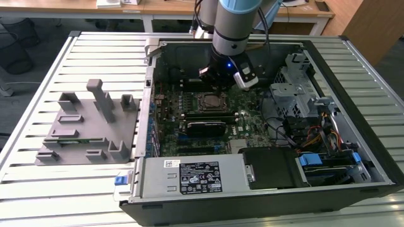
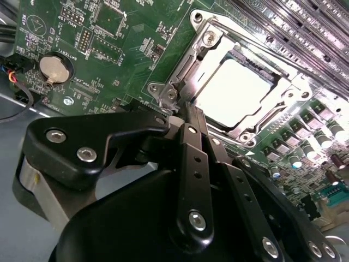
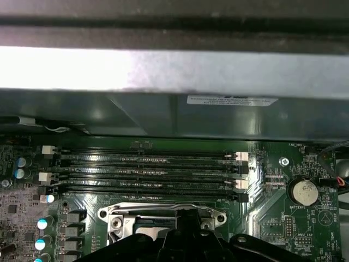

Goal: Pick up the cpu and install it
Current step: 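Install the second cpu locking lever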

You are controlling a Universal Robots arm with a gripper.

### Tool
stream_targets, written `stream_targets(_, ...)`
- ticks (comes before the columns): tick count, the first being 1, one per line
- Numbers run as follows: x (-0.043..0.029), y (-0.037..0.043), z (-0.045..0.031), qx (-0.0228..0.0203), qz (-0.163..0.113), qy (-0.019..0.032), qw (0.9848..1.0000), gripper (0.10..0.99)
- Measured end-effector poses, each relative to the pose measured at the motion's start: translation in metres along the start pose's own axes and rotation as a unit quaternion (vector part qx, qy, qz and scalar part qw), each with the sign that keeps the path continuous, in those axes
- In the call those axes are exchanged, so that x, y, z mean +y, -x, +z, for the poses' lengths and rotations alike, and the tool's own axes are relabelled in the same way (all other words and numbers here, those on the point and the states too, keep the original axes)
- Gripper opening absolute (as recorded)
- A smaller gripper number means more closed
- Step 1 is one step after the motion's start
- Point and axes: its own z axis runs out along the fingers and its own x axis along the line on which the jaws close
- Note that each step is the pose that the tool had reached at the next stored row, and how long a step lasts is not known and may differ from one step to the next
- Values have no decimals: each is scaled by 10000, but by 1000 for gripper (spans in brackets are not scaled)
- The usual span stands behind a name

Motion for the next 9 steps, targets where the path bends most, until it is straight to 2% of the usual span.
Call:
stream_targets(4, -8, 0, -4, 0, 0, -2, 10000, 106)
stream_targets(9, 6, -1, -99, 0, 0, -1, 10000, 106)
